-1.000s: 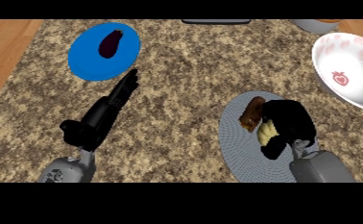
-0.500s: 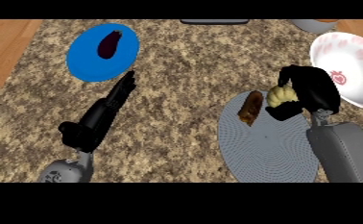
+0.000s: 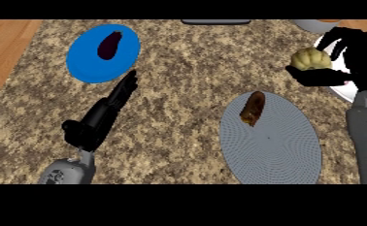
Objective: Pick the squash from the placemat and place it in the bowl
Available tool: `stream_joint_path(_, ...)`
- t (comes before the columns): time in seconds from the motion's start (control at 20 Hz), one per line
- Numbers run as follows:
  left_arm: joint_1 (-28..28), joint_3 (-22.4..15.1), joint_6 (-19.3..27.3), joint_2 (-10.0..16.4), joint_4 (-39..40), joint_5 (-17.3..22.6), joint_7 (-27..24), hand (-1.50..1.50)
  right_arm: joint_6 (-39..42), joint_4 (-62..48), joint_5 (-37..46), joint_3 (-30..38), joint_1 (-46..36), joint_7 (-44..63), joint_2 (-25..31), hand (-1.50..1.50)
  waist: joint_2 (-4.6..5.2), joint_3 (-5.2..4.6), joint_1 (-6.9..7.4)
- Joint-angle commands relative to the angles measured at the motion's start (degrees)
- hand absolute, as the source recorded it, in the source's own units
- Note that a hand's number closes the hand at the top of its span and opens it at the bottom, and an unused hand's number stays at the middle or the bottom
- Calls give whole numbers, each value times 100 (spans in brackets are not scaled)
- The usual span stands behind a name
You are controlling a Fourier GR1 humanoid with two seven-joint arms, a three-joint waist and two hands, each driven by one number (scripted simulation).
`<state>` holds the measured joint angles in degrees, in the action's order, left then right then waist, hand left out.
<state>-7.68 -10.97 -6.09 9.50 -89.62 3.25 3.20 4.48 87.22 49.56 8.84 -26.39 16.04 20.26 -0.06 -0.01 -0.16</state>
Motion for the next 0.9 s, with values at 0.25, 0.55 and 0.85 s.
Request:
stream_joint_path(0.25,155,-128,66,-267,17,-279,-126,0,-865,-1771,295,647,-565,-613,617,150,30,3,95)
stream_joint_path(0.55,152,205,-325,-13,363,-58,-528,0,-1909,-2951,635,1031,-675,-1303,1208,150,56,3,114)
stream_joint_path(0.85,-77,-50,-123,-315,82,-223,-102,0,-1265,-4837,650,1051,-1347,-1621,1702,150,81,7,216)
